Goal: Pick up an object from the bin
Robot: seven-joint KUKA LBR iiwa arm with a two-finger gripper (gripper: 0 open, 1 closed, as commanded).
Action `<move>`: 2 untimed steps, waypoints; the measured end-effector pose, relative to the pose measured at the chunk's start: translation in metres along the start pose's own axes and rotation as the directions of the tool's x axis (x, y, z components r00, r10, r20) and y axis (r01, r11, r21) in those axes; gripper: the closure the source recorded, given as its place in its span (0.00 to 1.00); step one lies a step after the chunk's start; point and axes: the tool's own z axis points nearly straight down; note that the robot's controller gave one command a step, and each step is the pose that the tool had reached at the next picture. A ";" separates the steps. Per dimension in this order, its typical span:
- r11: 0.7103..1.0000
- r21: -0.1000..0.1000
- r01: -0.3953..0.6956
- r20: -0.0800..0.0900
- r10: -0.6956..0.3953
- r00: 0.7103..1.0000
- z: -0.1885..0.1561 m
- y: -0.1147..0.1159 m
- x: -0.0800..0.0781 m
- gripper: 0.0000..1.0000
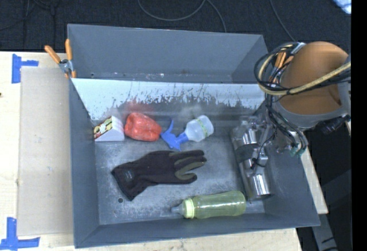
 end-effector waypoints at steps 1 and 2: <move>1.000 0.001 0.002 0.007 -0.002 1.000 -0.004 0.000 -0.002 0.00; 0.993 0.001 0.118 0.007 -0.118 0.993 0.034 0.017 0.015 0.00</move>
Offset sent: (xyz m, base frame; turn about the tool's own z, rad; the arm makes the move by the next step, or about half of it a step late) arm -0.0528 0.0567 -0.1193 -0.3720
